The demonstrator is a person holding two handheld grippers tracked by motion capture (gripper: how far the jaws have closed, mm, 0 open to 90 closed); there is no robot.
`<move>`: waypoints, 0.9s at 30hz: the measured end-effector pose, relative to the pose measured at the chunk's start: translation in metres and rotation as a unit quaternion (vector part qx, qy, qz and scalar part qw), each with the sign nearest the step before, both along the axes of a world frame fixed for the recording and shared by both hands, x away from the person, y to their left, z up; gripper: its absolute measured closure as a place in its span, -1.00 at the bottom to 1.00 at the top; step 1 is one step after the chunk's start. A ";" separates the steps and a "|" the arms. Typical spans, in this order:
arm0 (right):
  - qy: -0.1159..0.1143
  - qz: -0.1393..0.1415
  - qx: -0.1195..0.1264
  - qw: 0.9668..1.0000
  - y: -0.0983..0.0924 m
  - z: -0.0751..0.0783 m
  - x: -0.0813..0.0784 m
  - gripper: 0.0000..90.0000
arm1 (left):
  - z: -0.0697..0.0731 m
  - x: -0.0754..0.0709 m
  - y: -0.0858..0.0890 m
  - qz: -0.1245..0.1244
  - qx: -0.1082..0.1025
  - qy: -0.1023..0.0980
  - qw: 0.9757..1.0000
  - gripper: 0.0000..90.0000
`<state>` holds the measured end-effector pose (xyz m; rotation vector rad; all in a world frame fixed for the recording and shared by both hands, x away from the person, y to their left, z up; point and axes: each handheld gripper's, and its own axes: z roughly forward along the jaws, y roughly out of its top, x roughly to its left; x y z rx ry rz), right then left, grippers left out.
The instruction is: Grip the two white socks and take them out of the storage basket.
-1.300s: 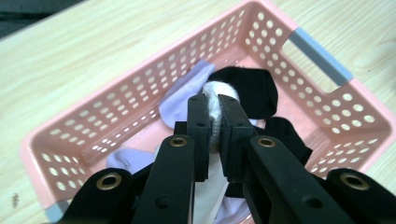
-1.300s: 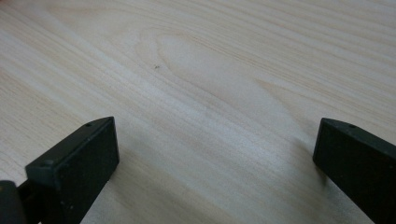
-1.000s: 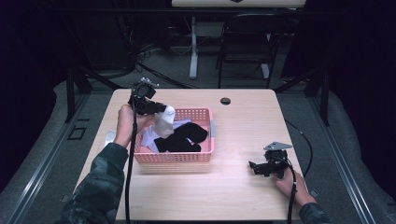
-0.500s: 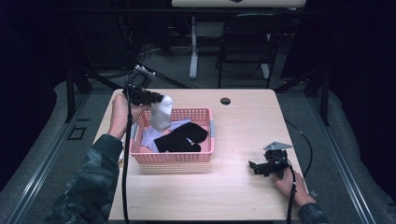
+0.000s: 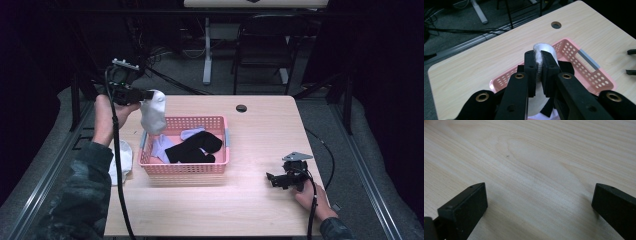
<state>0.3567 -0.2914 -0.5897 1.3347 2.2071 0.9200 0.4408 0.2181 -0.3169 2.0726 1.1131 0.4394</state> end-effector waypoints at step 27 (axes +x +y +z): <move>-0.001 -0.001 0.003 1.000 0.000 0.000 0.000 -1.00 | -0.067 -0.021 0.118 0.125 -0.007 0.066 0.990 0.87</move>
